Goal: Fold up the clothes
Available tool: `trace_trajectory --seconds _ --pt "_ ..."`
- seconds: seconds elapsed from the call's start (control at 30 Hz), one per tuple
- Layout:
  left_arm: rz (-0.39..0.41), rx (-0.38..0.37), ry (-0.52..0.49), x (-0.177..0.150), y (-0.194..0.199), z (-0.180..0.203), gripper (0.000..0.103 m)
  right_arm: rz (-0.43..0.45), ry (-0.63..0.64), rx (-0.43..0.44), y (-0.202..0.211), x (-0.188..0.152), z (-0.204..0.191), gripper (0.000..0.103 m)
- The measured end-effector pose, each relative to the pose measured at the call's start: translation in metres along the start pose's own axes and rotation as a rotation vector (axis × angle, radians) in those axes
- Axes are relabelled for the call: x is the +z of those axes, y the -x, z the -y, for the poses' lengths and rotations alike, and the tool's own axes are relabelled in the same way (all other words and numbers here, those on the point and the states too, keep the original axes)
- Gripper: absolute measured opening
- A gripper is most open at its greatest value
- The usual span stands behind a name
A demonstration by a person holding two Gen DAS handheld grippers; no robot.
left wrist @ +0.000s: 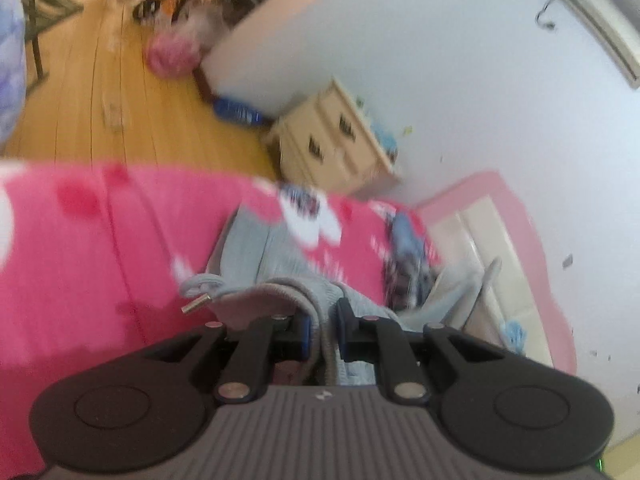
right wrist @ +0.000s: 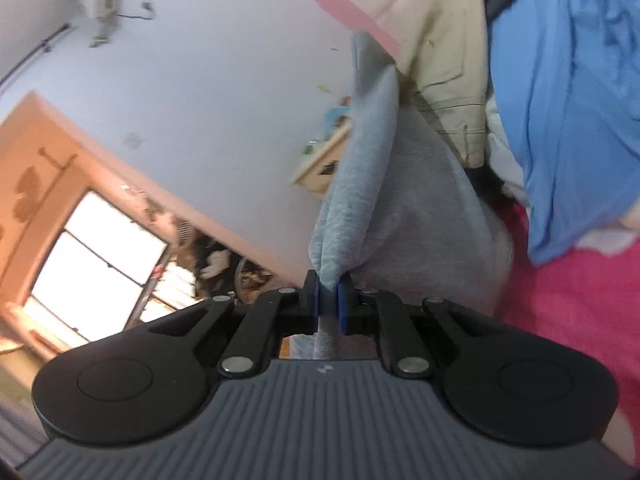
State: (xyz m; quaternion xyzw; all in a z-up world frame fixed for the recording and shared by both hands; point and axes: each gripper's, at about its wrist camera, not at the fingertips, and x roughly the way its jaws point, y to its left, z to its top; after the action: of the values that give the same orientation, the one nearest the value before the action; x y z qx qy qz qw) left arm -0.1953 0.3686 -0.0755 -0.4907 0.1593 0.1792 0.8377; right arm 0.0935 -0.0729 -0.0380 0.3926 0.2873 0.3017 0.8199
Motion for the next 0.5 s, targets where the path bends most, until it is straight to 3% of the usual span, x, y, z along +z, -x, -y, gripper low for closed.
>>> trace_trajectory --seconds 0.13,0.2,0.27,0.37,0.5 --pt "0.065 -0.001 -0.014 0.028 0.005 0.017 0.013 -0.005 0.046 0.046 0.077 -0.041 -0.03 0.007" --pt "0.077 0.004 -0.018 0.036 0.004 0.021 0.013 -0.036 0.083 0.059 0.103 -0.06 -0.046 0.007" --pt "0.08 0.02 -0.027 0.041 0.002 0.023 0.014 -0.123 0.1 0.048 0.11 -0.085 -0.057 0.007" --pt "0.058 0.056 -0.043 0.04 -0.004 0.017 0.014 -0.272 0.153 -0.023 0.107 -0.122 -0.056 0.008" --pt "0.004 0.117 -0.094 0.026 -0.013 0.007 0.014 -0.484 0.171 -0.22 0.101 -0.163 -0.017 0.016"
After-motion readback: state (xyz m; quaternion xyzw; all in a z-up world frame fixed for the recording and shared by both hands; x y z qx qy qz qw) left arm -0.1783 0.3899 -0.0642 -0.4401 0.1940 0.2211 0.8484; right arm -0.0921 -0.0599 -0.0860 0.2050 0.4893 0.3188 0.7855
